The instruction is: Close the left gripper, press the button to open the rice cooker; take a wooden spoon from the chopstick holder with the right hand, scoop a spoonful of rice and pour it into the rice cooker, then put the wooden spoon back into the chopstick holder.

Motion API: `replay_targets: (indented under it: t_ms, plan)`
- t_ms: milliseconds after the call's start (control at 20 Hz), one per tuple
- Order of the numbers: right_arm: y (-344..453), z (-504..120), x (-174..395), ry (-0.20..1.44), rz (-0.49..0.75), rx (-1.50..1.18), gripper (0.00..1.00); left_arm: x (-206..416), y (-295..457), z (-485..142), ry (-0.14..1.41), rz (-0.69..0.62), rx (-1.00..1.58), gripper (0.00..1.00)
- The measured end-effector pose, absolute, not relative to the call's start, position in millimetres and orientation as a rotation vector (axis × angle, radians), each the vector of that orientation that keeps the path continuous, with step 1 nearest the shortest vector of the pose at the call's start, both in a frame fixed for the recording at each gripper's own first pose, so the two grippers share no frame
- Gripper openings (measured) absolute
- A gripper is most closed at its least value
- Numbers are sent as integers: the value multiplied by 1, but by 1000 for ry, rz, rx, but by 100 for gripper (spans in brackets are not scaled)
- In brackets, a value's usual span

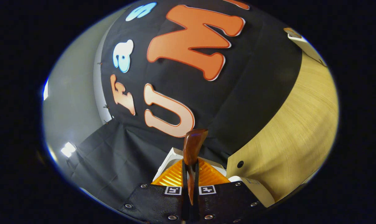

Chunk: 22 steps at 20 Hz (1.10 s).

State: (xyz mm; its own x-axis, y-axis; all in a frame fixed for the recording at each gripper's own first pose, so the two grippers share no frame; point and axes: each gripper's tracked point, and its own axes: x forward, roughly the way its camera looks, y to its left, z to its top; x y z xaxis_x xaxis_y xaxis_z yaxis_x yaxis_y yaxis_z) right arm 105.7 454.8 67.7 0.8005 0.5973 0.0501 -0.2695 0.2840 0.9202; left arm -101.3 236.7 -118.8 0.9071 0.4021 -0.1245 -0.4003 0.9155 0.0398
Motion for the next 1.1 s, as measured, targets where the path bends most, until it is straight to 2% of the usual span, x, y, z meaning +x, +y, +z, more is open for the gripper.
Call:
replay_targets:
  t_ms: [600,1100]
  plan:
    - [529,65,95,201,721,694,5,-107,244,-123,139,433,9,97]
    - [535,74,99,-20,791,407,5,-110,241,-124,138,433,3,95]
